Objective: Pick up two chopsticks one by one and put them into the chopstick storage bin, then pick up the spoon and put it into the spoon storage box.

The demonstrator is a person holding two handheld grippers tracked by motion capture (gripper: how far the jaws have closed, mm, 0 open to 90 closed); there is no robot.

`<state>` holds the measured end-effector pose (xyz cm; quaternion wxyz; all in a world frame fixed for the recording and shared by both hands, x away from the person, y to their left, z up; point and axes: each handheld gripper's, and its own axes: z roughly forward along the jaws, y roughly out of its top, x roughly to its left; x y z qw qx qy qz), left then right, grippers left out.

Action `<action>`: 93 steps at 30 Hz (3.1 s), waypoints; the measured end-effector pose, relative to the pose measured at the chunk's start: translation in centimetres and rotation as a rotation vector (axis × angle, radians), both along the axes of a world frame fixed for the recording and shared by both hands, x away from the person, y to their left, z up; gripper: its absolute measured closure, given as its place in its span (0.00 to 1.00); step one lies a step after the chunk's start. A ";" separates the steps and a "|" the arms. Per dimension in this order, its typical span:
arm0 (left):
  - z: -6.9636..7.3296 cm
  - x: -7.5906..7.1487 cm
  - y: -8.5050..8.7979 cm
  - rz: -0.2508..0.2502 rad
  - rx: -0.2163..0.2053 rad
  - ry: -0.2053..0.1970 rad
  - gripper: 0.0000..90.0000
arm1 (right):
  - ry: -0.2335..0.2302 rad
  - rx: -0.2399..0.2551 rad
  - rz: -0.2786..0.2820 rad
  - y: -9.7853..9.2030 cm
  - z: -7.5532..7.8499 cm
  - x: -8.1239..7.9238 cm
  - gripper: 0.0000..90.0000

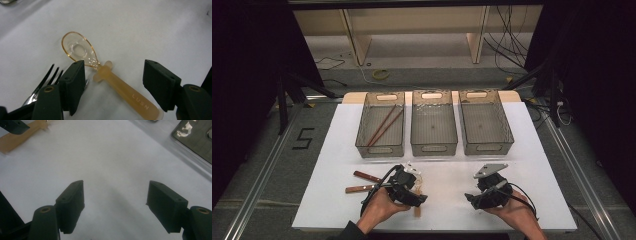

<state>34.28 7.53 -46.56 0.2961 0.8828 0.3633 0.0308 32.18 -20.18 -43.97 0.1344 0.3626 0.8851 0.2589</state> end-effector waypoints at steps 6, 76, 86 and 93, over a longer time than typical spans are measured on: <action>-0.3 -0.3 -0.1 -0.002 0.011 0.016 0.39 | 0.001 -0.003 -0.001 0.0 0.0 0.0 0.34; -1.0 -0.8 -0.7 -0.093 0.135 -0.055 0.69 | 0.016 -0.024 0.010 0.3 -0.4 0.0 0.35; -1.0 -0.6 -0.3 -0.088 0.134 -0.056 0.82 | 0.012 -0.022 0.009 0.2 -0.4 0.0 0.35; -1.0 -0.7 -0.4 -0.097 0.147 -0.068 0.82 | 0.011 -0.022 0.017 0.2 -0.4 -0.1 0.35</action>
